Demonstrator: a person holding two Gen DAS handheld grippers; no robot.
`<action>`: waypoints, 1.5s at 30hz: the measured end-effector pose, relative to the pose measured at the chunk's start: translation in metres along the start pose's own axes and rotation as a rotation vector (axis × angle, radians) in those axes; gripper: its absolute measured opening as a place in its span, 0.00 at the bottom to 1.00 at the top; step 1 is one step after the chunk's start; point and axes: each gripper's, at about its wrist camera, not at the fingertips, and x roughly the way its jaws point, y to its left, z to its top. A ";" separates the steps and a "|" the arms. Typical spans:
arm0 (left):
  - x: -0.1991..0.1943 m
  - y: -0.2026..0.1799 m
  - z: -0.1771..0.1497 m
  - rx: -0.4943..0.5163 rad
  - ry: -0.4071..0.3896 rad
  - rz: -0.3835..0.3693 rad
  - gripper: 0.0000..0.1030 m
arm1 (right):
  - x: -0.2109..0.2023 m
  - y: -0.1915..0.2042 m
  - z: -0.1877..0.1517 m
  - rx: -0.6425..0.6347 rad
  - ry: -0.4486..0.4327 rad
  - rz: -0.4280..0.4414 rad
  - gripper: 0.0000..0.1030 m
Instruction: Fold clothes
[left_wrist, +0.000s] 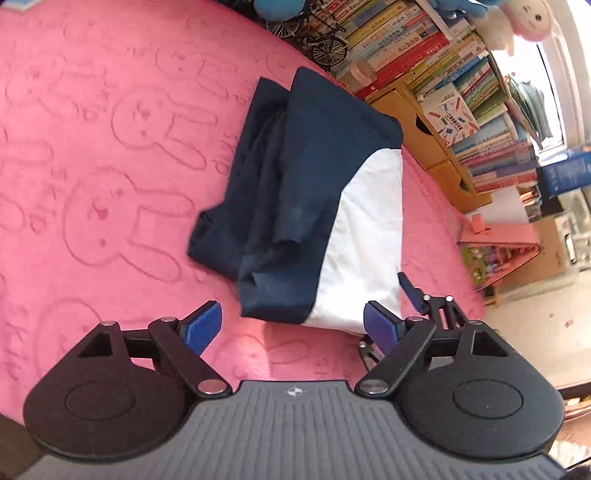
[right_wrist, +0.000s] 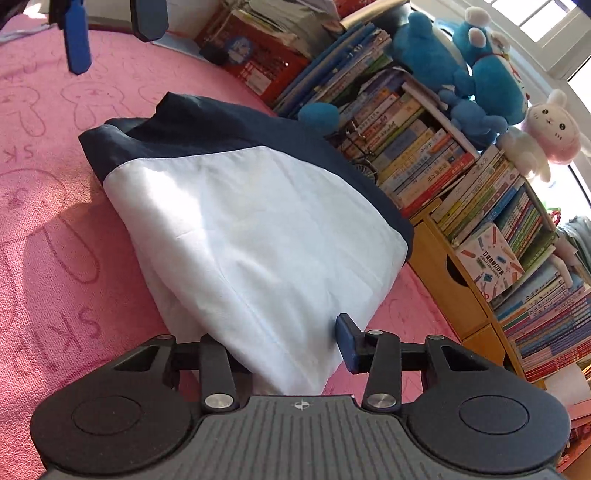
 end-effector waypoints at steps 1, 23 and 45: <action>0.011 0.003 -0.006 -0.071 0.006 -0.028 0.82 | 0.000 -0.002 0.002 0.019 0.000 -0.001 0.37; 0.036 0.012 -0.008 -0.317 -0.342 0.036 0.12 | -0.005 0.017 0.010 -0.105 -0.089 0.002 0.32; 0.004 -0.015 0.001 0.070 -0.442 0.653 0.11 | 0.004 0.021 -0.008 -0.062 -0.016 0.005 0.32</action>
